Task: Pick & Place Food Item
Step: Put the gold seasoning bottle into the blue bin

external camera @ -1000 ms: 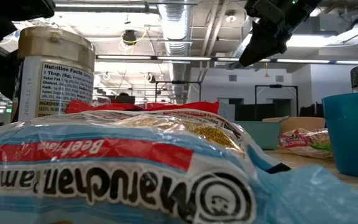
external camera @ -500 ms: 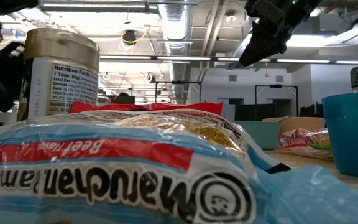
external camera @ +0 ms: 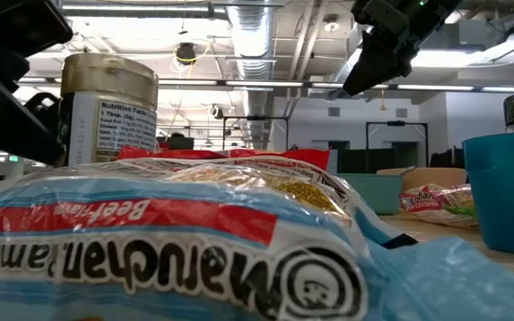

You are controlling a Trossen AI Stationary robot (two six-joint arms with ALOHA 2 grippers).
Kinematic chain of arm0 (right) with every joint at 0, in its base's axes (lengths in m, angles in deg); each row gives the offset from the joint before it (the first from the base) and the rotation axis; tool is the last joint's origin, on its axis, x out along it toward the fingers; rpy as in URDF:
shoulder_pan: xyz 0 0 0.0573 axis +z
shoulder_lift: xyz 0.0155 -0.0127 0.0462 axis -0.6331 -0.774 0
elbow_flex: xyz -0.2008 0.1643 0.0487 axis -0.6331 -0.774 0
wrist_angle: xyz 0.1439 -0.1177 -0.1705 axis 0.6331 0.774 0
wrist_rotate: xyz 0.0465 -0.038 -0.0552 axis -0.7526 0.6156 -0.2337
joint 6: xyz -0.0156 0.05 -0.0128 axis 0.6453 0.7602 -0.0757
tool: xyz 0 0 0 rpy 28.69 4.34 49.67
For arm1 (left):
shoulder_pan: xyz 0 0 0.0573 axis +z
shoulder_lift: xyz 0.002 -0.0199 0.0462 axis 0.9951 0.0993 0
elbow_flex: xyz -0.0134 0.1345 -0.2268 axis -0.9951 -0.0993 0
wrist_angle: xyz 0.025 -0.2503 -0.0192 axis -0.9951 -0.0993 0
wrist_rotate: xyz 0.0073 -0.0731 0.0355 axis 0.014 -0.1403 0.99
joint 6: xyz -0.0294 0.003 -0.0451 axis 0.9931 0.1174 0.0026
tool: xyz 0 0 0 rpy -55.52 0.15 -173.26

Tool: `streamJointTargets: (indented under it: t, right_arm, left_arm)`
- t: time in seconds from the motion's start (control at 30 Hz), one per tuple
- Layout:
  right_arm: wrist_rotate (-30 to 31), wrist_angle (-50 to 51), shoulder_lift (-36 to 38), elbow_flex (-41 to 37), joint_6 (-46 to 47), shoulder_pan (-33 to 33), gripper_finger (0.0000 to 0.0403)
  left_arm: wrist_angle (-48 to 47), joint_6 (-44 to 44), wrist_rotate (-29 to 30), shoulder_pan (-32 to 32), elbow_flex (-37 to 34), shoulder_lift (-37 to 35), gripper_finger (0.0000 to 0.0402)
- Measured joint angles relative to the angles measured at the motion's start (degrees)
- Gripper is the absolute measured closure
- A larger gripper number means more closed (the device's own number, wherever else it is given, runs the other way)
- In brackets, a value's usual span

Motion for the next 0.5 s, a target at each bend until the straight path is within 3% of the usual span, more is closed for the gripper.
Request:
streamJointTargets:
  t: [0.4,0.5]
  right_arm:
    - [0.0,0.0,0.0,0.0,0.0,0.0,0.0288]
    - [0.0,0.0,0.0,0.0,0.0,0.0,0.0288]
  left_arm:
    - [2.0,-7.5,-2.5,1.2,0.0,0.0,0.0079]
    - [2.0,-7.8,-5.8,2.0,0.0,0.0,0.0079]
